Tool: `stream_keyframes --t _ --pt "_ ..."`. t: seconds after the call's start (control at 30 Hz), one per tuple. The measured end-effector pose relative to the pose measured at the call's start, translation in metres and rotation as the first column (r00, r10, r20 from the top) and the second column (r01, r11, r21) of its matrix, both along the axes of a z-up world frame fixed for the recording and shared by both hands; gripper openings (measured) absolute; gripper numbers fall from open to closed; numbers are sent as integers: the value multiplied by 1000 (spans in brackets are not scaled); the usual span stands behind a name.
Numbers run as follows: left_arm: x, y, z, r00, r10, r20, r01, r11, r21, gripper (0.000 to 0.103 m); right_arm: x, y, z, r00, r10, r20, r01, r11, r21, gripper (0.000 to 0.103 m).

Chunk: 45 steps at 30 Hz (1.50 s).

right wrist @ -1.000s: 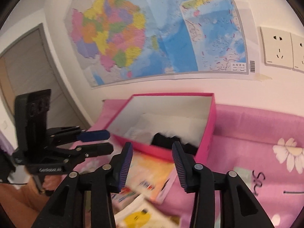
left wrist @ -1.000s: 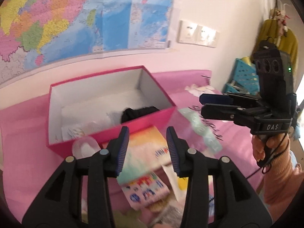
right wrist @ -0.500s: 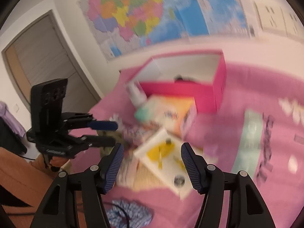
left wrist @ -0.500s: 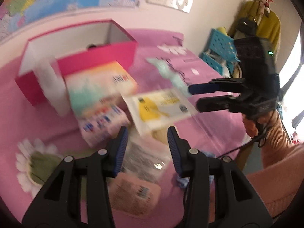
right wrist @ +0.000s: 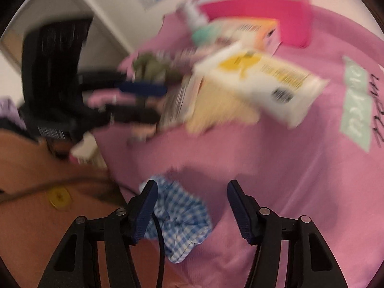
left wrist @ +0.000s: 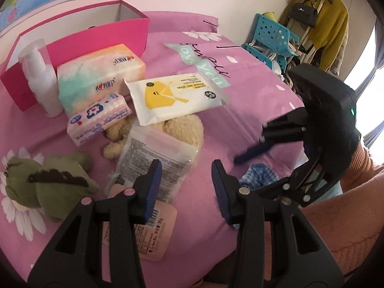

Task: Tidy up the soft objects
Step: 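Grasp the blue gingham scrunchie with the right gripper, then carry the gingham scrunchie into the pink box and open the right gripper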

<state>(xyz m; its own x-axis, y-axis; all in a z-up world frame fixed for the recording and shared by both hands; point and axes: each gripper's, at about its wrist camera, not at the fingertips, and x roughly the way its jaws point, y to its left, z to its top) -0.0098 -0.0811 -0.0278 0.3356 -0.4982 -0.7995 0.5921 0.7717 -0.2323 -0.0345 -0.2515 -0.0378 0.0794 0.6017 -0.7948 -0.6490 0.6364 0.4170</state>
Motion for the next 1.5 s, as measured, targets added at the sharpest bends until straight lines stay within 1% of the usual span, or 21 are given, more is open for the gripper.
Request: stream_keyframes --t 0.03,0.07,0.13,0.17,0.23,0.33,0.4,0.47,0.53,0.63,0.73,0.83,0.87,0.93,1.0,1.1,1.2,1.37,1.5 --pt "0 0 0 1000 2 -1 -2 1000 0 45 -4 2 1 999 26 24 -26 1000 -10 47" --pt "0 -1 0 1000 3 -1 -3 1000 -1 45 -7 5 1 998 48 31 -47 999 -25 31" --pt "-2 0 0 1000 1 -4 -1 1000 -5 45 -13 9 1 996 78 49 -75 996 -47 13" --pt "-3 -1 0 1000 -5 -7 5 1000 -9 45 -16 10 0 994 94 51 -92 995 -47 13" --pt "-6 -2 1 1000 -23 -11 23 1000 -16 45 -17 9 0 994 90 64 -88 995 -36 12" --pt "-9 -4 1 997 -66 -30 64 997 -51 45 -10 -2 9 997 30 71 -33 999 37 11" --pt "-7 -5 2 994 -97 -52 92 992 -90 45 -4 -9 19 995 -18 98 9 996 85 11" --pt "-6 -6 3 992 -112 -54 105 988 -113 45 1 -12 28 991 -59 118 46 993 112 11" --pt "-3 -8 4 993 -109 -44 103 988 -114 45 8 -11 40 986 -98 134 77 985 152 10" --pt "6 -11 9 996 -84 -18 82 991 -110 45 22 -11 55 979 -131 156 101 977 188 10" --pt "13 -12 21 997 -72 28 75 990 -118 45 33 -8 68 975 -139 173 98 969 226 10" --pt "23 -10 37 996 -51 74 60 991 -122 39 44 -1 85 963 -141 228 82 965 250 10" --pt "28 -8 43 995 -37 93 48 992 -119 37 48 0 92 959 -147 244 83 963 255 10" --pt "39 -5 53 993 -8 116 22 993 -115 34 58 7 105 947 -158 281 84 962 259 10" --pt "54 -2 63 990 24 141 -9 994 -109 30 74 9 114 939 -180 293 98 957 273 10" --pt "77 2 78 985 62 163 -43 993 -112 30 102 12 123 924 -216 315 124 950 288 10" --pt "107 1 91 978 91 186 -74 993 -97 30 126 14 132 913 -243 327 143 942 303 10" --pt "153 -1 99 976 137 171 -124 989 -83 29 172 20 140 901 -286 325 184 932 312 10" --pt "184 -3 99 973 173 153 -164 984 -64 29 208 20 135 896 -326 300 230 921 313 10"
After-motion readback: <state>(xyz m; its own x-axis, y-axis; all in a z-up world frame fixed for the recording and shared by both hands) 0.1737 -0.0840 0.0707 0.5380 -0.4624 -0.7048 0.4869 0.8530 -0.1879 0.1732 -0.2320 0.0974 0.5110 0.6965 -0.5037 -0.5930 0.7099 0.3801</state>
